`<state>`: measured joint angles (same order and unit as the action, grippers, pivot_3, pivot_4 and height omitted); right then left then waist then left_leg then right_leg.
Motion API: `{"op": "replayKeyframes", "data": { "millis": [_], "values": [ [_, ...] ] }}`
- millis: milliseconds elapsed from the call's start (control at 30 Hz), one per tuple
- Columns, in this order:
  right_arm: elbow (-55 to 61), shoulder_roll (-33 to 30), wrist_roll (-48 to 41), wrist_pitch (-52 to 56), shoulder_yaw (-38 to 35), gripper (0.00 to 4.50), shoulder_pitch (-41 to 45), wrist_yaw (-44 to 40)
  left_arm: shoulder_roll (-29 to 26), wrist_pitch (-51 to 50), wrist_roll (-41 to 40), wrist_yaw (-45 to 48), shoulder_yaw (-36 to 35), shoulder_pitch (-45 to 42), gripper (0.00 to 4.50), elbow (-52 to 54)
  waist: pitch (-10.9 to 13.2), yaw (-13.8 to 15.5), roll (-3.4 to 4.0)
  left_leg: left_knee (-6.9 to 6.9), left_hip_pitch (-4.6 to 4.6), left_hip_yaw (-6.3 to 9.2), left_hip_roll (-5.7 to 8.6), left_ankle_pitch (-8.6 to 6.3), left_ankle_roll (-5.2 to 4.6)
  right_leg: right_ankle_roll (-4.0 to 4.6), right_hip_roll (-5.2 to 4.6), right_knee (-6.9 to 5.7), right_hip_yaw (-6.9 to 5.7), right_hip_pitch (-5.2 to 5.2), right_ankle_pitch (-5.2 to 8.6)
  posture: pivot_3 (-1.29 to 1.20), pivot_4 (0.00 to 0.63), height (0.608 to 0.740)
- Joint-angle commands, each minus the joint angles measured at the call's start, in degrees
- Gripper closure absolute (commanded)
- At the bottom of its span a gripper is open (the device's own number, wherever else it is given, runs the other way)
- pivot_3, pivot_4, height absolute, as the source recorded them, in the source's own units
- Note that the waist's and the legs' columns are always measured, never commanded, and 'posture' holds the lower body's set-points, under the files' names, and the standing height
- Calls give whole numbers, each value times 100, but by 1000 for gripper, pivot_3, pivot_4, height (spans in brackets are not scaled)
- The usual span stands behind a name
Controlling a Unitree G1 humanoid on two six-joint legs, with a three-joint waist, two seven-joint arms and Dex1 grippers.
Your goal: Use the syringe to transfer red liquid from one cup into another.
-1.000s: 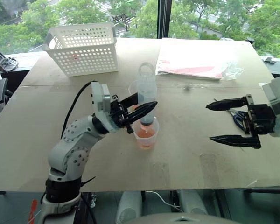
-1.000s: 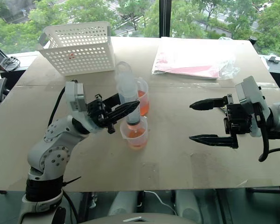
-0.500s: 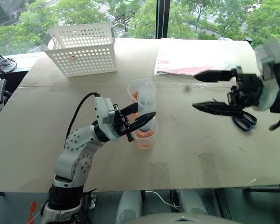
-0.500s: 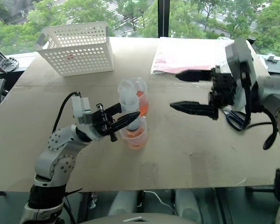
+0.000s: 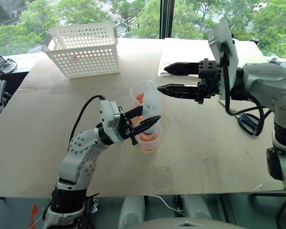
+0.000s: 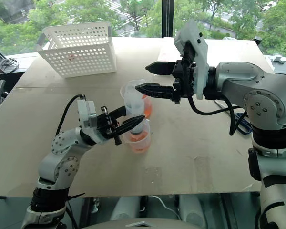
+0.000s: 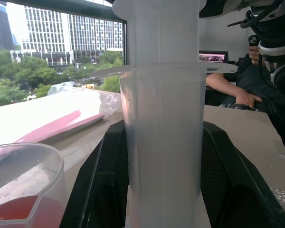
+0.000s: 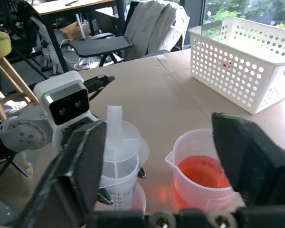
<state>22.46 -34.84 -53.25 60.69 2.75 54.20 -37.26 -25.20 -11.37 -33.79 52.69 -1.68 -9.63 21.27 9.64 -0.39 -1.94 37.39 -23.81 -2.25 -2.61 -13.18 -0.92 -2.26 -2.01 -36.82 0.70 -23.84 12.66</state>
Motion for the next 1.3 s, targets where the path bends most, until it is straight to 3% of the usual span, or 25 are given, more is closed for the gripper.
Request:
{"op": "replayKeyframes", "data": {
  "millis": [33, 300, 333, 367, 433, 500, 533, 1300],
  "values": [
    [152, 19, -26, -11, -33, 1256, 184, -89, 27, 111, -37, -1, 16, -56, 3116, 181, 0, -18, 0, 0, 1, 0, 0, 0, 0, 0, 0, -1, 0, 0, 0, 0, 150, 740],
    [111, 255, 127, -105, 101, 1256, 115, -145, 27, 82, -14, -62, 67, -54, 3116, 267, 0, -32, 0, -2, 2, 1, -1, 0, 0, 0, 1, -2, 0, 0, 0, 0, 150, 740],
    [84, 292, 150, -112, 102, 1868, 121, -144, 23, 75, -14, -71, 70, -53, 3116, 275, 0, -31, 0, -2, 1, 1, -1, 0, 0, 0, 1, -2, -1, 0, 0, 0, 150, 740],
    [67, 316, 167, -117, 101, 2086, 125, -148, 21, 71, -13, -76, 73, -52, 3116, 279, 0, -31, 0, -2, 1, 1, -1, 0, 0, 0, 1, -2, -1, 0, 0, 0, 150, 740],
    [52, 358, 187, -140, 93, 2937, 132, -172, 14, 60, -17, -89, 76, -40, 3116, 300, 0, -32, 0, -2, 1, 1, -1, 0, 0, 0, 1, -1, -1, 0, 0, 0, 150, 740],
    [52, 385, 188, -164, 95, 4109, 136, -241, 6, 52, -22, -100, 81, -33, 3116, 310, 0, -31, 0, -2, 1, 1, -1, 0, 0, 0, 1, -2, -1, 0, 0, 0, 150, 740],
    [49, 395, 186, -167, 100, 4491, 141, -280, 1, 49, -26, -107, 84, -33, 3116, 311, 0, -29, 0, -2, 2, 1, -1, 0, 0, 0, 1, -2, -1, 0, 0, 0, 150, 740],
    [-283, 627, 1025, -505, 1408, 4491, -314, -1642, 28, -487, -383, -478, -159, -410, 3116, 684, 1, -32, 1, -3, 1, 1, -1, 0, 0, 0, 1, -1, -2, -1, 0, 0, 150, 740]
  ]
}}
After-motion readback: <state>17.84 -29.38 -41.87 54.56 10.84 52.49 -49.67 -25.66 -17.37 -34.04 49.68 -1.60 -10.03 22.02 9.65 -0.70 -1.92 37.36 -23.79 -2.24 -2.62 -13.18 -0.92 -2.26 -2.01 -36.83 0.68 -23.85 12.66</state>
